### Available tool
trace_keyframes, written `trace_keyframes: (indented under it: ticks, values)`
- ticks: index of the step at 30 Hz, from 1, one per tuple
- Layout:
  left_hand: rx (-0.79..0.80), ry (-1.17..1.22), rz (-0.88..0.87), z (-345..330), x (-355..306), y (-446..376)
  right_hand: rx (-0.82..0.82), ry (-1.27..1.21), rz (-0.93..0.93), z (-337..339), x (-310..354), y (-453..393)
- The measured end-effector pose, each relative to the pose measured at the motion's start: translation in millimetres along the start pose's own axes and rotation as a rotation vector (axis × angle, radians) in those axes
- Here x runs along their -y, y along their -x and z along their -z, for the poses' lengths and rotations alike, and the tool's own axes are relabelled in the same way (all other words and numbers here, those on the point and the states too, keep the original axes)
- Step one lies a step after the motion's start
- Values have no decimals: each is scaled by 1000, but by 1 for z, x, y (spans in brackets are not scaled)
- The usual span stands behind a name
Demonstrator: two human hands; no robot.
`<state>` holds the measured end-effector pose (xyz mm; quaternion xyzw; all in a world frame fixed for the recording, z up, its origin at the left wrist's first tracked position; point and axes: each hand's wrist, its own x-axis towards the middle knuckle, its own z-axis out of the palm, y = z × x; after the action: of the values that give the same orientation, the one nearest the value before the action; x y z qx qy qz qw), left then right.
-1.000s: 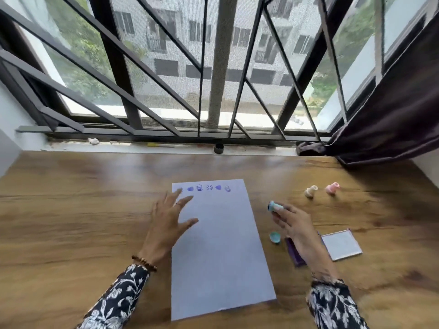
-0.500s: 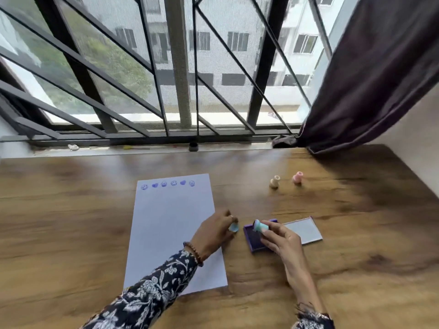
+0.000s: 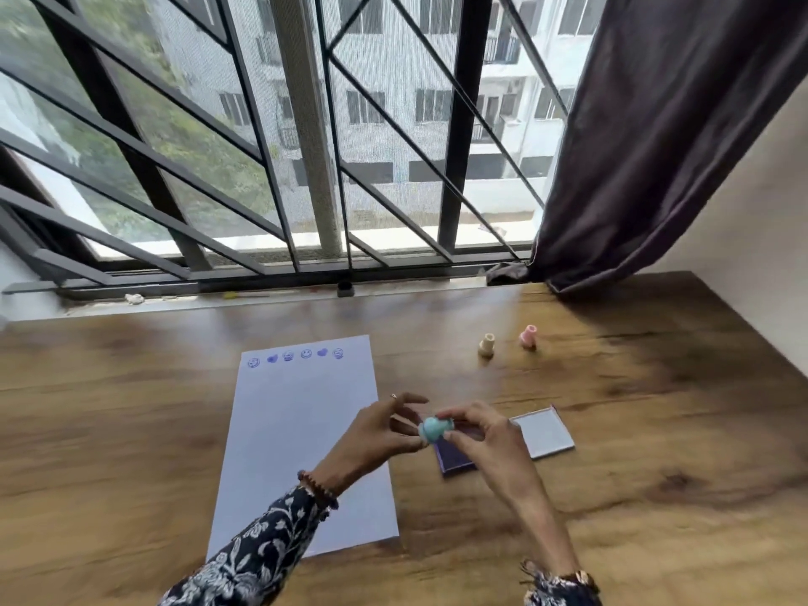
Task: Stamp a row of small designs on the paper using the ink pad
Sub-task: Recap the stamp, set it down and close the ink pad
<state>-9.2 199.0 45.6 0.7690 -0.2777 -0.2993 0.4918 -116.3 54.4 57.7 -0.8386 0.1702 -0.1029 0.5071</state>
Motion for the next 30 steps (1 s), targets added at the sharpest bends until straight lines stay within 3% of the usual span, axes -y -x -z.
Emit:
trace_keyframes:
  ticks: [8, 11, 25, 30]
  values:
    - [-33, 546, 72, 4, -4, 8, -2, -196, 40, 5, 5, -1]
    - [-31, 612, 75, 6, -4, 5, -9, -247, 27, 5, 3, -4]
    - [-47, 368, -77, 14, 7, -39, -115, -363, -165, -19, -16, -43]
    - [-168, 2, -143, 12, 25, -69, -156, -97, -168, -15, -26, -75]
